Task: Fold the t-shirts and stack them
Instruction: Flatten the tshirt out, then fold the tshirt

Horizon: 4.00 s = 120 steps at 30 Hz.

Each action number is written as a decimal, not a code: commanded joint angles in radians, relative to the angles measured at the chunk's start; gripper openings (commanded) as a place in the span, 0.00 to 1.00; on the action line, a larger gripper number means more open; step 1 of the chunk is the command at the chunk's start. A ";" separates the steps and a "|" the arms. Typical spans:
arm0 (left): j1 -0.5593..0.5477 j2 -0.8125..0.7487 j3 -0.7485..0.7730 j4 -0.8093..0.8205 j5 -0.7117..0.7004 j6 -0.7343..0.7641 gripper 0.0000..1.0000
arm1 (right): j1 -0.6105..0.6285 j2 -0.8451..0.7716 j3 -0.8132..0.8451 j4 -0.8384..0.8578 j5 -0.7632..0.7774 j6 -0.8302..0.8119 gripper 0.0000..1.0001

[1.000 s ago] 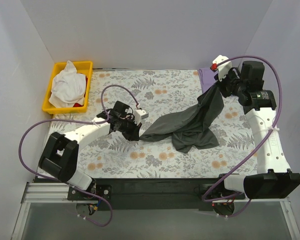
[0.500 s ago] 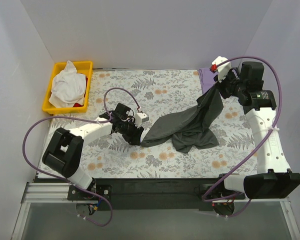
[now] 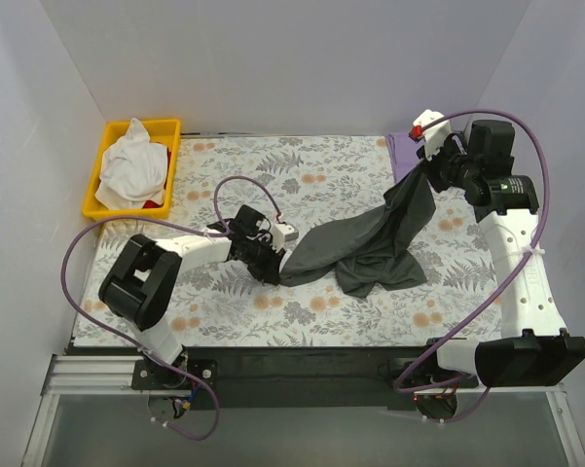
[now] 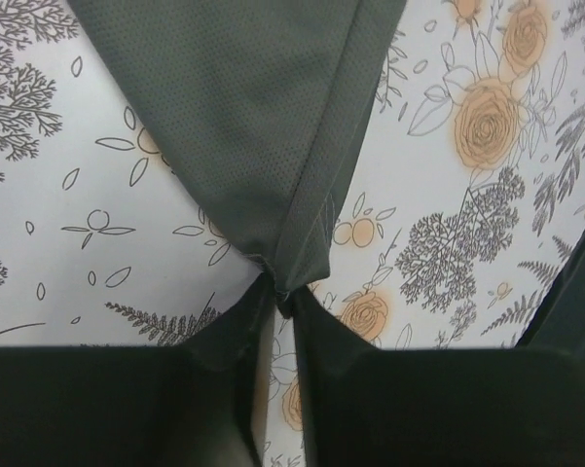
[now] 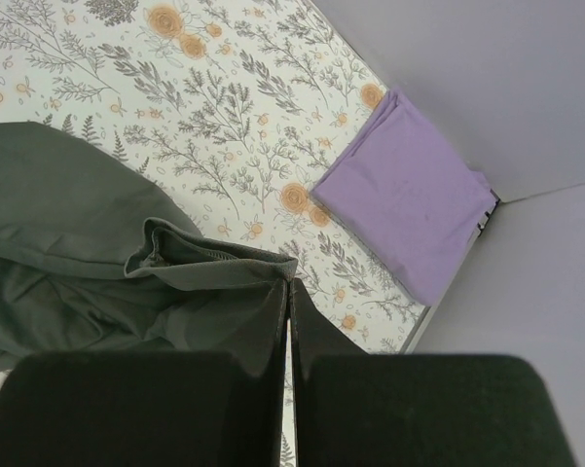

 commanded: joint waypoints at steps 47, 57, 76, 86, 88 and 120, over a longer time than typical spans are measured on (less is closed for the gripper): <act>0.347 -0.757 0.661 0.195 -0.557 0.178 0.00 | -0.005 -0.309 0.276 0.584 0.254 0.121 0.01; 0.347 -0.816 0.770 0.113 -0.611 0.279 0.00 | -0.005 -0.384 0.322 0.584 0.198 0.029 0.01; 0.349 -0.900 -0.081 0.101 -0.442 0.356 0.00 | 0.002 -0.365 -0.509 0.673 -0.164 -0.106 0.01; 0.354 -0.310 -0.121 0.444 -0.421 0.371 0.00 | 0.064 0.089 -0.484 0.868 -0.089 -0.152 0.01; 0.376 -0.177 -0.042 0.457 -0.421 0.374 0.00 | 0.067 0.189 -0.436 0.885 -0.069 -0.164 0.01; 0.525 -0.131 -0.007 0.438 -0.088 0.651 0.00 | 0.134 0.162 -0.426 0.610 -0.047 -0.325 0.01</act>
